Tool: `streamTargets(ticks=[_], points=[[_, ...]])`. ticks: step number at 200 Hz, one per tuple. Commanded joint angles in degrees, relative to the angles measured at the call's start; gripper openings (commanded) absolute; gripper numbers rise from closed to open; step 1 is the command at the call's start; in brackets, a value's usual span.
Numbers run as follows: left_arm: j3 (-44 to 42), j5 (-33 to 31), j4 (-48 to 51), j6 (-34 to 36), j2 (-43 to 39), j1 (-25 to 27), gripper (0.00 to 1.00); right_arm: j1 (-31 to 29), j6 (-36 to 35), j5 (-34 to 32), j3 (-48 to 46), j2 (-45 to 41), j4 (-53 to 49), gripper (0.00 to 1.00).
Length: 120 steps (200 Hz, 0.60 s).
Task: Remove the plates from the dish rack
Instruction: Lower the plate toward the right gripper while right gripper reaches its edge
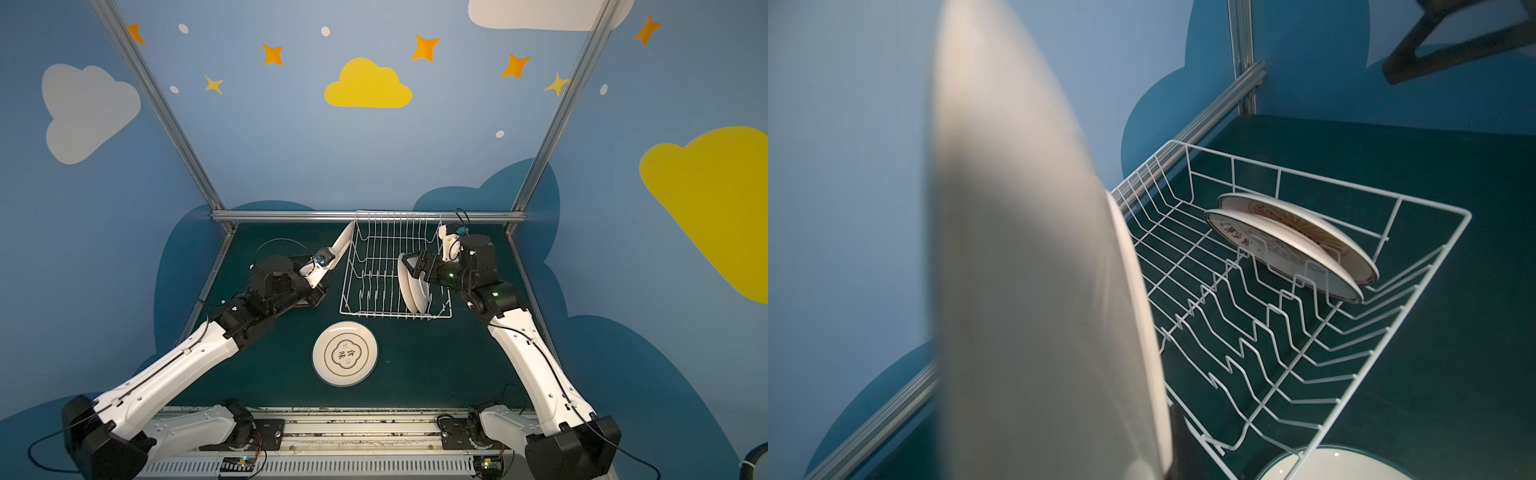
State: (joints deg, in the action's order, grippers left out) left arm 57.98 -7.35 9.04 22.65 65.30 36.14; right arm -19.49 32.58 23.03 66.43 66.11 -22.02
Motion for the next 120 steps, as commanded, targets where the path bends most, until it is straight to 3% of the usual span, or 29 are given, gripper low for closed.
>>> streamTargets(ticks=[1, 36, 120], points=[[-1.02, -1.94, -4.96, 9.05, -1.86, 1.73, 0.03, 0.23, 2.76, 3.55, 2.0, 0.81, 3.26, 0.93], [-3.94, -5.0, -7.85, 18.9, -1.93, 4.91, 0.03, 0.27, 2.82, 4.55, 3.48, 1.65, 2.86, 0.94], [-5.33, -14.83, -11.88, 30.51, 1.3, 11.53, 0.03, 0.25, 3.19, 7.1, 3.56, 2.96, 3.56, 0.93]])
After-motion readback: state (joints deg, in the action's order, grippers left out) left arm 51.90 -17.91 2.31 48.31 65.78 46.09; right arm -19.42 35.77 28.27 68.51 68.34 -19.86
